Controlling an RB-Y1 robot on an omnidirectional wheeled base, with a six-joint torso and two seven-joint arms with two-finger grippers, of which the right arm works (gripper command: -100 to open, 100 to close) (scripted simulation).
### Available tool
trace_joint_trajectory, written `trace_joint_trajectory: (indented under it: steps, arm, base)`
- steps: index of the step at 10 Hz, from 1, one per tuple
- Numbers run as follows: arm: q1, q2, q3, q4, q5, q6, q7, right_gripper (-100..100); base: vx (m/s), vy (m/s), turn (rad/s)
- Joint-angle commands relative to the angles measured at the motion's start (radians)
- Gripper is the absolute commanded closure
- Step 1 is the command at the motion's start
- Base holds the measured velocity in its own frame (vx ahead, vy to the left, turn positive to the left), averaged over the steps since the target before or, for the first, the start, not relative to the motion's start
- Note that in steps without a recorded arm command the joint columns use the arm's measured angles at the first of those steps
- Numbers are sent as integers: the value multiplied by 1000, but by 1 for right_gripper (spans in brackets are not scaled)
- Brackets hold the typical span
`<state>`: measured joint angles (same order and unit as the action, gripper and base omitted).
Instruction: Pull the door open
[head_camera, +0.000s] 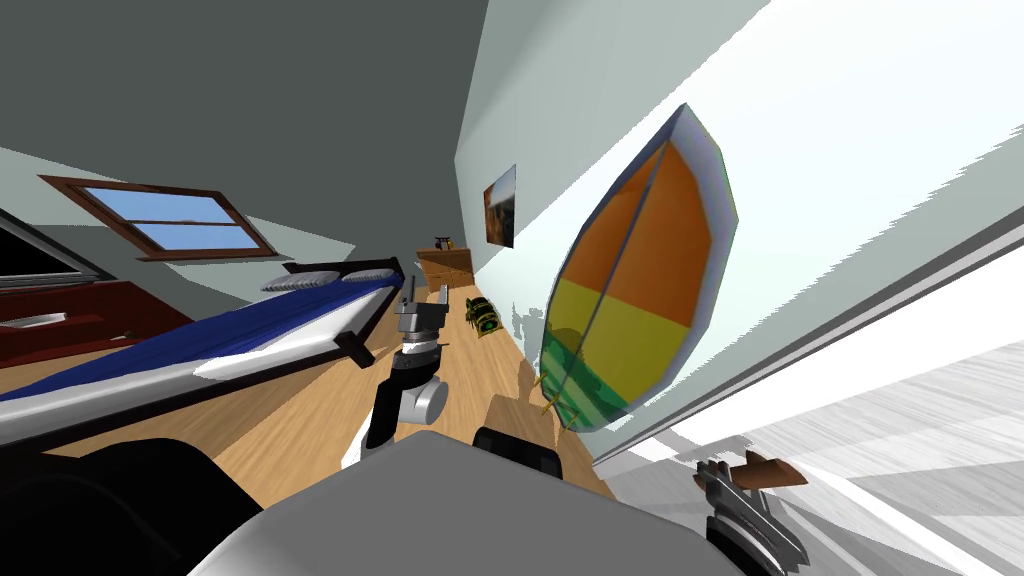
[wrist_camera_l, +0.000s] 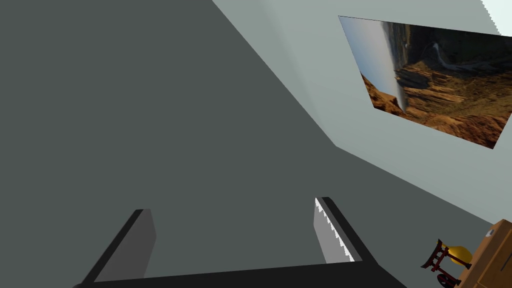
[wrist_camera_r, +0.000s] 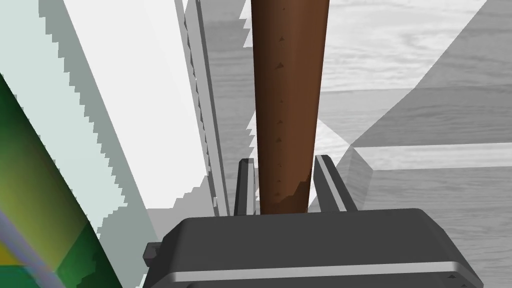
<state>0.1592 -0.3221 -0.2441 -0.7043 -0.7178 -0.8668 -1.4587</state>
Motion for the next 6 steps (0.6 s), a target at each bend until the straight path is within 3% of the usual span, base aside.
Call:
trace_joint_trajectory:
  steps: [1, 6]
  arm:
    - [5, 4, 12, -3, 7, 2, -5, 100]
    - [15, -7, 65, -30, 41, 2, -37, 100]
  base:
    - [-146, 100, 14]
    - [-199, 66, 48]
